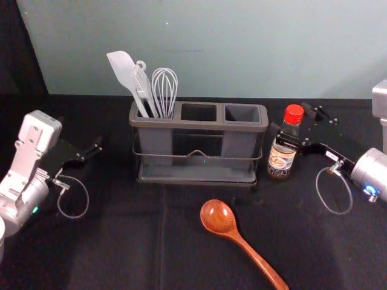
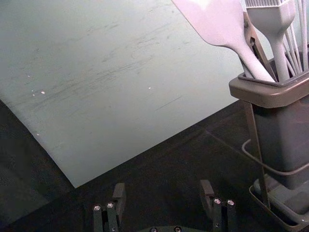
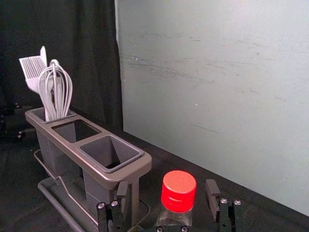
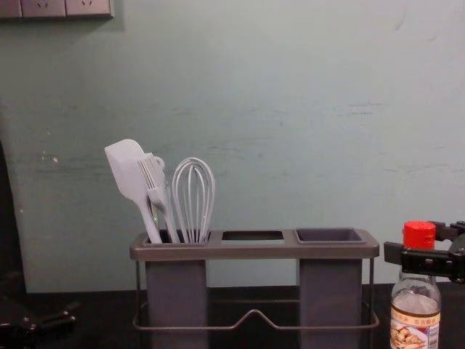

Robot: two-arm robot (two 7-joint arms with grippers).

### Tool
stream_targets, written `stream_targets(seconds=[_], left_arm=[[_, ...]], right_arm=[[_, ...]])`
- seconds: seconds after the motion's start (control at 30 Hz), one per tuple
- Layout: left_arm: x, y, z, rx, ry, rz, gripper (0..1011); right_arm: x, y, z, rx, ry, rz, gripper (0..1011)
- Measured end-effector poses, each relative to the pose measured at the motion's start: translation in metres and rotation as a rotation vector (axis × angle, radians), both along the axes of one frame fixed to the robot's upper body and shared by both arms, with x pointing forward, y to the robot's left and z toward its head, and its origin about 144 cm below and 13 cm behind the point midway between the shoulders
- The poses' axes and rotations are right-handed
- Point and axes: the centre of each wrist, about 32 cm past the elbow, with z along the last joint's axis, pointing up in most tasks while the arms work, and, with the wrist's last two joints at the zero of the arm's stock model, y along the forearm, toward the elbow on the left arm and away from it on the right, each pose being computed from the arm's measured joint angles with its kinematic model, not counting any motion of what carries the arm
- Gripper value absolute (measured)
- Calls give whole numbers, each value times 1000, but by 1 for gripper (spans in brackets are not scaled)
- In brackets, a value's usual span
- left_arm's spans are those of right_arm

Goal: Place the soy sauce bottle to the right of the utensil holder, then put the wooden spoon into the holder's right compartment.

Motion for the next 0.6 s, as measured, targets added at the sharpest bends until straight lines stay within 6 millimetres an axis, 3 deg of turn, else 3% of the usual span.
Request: stream_targets(seconds=[0.33,0.6], left_arm=[[0,0,0,0,0,0,1005],[0,0,0,0,0,0,1005]], right_arm=[[-2,-1,2,-1,-13,-6,1002],[-14,-6,16,10,-60,-20,1003]])
